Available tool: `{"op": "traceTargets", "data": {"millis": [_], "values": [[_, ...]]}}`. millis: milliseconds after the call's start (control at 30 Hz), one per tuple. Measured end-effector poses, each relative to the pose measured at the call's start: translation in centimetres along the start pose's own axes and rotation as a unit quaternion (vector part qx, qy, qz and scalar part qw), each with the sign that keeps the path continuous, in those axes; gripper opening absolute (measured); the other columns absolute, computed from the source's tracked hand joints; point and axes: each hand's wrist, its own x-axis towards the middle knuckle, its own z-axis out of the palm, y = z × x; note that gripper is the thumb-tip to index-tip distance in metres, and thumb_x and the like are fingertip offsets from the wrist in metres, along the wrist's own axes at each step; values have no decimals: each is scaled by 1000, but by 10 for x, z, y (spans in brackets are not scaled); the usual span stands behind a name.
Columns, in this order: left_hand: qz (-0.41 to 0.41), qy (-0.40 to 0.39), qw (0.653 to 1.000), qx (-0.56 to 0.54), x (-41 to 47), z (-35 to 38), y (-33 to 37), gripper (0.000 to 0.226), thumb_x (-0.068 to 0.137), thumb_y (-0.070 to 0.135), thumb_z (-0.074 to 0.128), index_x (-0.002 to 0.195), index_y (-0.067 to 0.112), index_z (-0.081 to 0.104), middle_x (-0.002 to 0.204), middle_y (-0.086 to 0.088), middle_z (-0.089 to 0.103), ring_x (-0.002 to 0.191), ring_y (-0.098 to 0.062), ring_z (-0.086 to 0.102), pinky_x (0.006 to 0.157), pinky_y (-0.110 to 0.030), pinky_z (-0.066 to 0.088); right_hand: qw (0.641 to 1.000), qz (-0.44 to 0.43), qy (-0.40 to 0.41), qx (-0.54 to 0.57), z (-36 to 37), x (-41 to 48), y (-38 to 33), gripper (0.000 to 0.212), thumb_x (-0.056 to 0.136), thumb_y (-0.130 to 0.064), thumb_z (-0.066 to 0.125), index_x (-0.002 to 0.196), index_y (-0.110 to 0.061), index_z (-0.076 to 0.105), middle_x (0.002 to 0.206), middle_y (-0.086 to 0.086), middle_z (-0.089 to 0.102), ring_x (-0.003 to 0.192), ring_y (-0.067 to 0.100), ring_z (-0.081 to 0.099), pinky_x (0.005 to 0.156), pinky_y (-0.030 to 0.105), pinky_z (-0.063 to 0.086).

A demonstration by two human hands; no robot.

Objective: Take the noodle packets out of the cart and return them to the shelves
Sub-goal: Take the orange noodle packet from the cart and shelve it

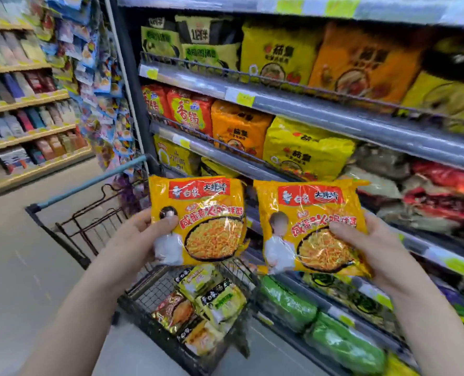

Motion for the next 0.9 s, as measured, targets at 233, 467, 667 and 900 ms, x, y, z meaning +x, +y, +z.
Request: {"op": "traceTargets", "data": {"millis": [233,467,667,900], "values": [[12,-98,995,6,-54,147,-7,35,46,65,91,67,40,77,62,6,66,60,-20,63,65,-37,45,994,-27,104,2,-142,-121,-1,86,41,-50,102,117,-21,73,114,11,78,90,24,78,70,32,63],[5,-165,986,21,-124,296,-25,82,52,63,91,118,17,71,65,5,62,52,-11,57,52,-27,43,978,-46,204,-5,-267,-261,-18,93,31,-65,98,112,-27,74,112,6,79,101,26,77,88,43,61],[-11,-247,969,9,-177,400,-38,29,69,53,86,78,28,74,56,7,54,53,-15,49,46,-20,40,955,-70,289,5,-343,-369,-29,87,37,-56,100,111,-21,73,106,5,81,92,21,79,70,31,63],[-21,-314,949,27,-222,491,-41,103,55,57,88,136,3,54,71,7,64,66,-15,56,66,-32,43,926,-95,365,19,-403,-461,-36,43,74,-29,77,116,-21,70,108,5,80,94,21,78,74,31,64]]}}
